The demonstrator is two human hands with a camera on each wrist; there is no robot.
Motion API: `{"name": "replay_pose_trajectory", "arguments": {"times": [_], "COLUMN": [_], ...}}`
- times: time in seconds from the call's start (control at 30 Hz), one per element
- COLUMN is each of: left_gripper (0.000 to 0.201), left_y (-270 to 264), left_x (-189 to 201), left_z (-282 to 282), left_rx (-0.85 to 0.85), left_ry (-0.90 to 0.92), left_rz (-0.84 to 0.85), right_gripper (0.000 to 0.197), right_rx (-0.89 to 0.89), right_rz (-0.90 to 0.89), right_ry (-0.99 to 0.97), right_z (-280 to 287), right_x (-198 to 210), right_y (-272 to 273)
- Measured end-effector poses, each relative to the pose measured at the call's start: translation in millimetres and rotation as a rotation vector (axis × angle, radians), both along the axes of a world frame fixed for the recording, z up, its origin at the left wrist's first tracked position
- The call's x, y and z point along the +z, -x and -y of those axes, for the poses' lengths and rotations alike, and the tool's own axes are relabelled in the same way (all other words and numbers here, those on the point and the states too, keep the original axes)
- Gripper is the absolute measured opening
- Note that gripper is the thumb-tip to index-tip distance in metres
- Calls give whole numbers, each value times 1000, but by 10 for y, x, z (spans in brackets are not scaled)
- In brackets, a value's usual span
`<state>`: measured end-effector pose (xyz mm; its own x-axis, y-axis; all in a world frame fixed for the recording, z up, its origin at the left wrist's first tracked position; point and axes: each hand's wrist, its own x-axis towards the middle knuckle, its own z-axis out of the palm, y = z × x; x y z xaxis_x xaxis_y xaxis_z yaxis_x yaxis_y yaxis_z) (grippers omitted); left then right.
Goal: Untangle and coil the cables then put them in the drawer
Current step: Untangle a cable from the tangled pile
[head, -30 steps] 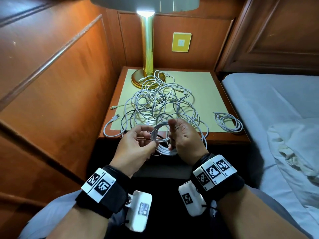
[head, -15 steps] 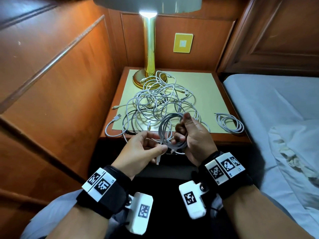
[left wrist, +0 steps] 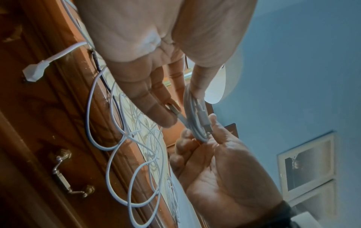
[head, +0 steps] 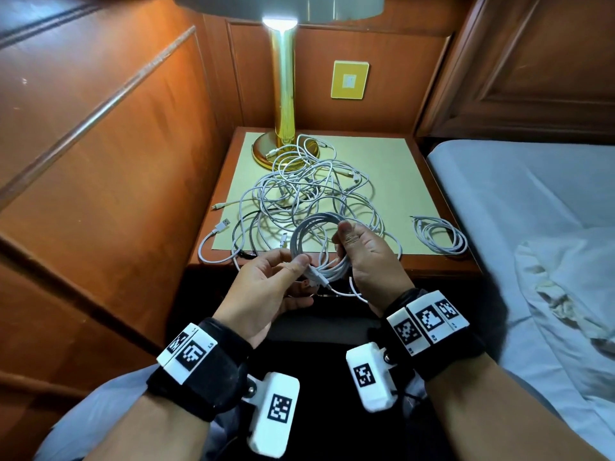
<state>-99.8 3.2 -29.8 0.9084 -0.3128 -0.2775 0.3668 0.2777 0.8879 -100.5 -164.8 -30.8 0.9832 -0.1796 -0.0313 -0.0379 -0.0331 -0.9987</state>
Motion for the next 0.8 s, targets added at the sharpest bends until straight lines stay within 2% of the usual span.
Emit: {"name": "replay_pose_trajectory", "arguments": {"times": [0.1, 0.23, 0.37, 0.53, 0.7, 0.8], "left_gripper": [31, 17, 20, 14, 36, 27], "left_y": [-38, -76, -93, -105, -97, -112], "left_x": [-25, -32, -60, -49, -30, -37], "left_z": [-20, -46, -66, -55, -27, -5], "left_rx": [57, 135, 181, 173, 117, 116], "left_ry": [-18, -44, -84, -81, -66, -88], "left_rz": [42, 98, 132, 132, 69, 56], "right_gripper": [33, 20, 15, 9, 11, 10], "right_rx": [-15, 27, 37, 5, -34, -69], "right_rz": [-35, -82, -101, -134, -127, -134], "right_ry": [111, -9, -25, -31, -47, -73], "right_z": [63, 96, 136, 195, 289, 375], "right_x": [-22, 22, 18, 27, 38, 42], "right_y": [-15, -9, -3, 3, 18, 6]}}
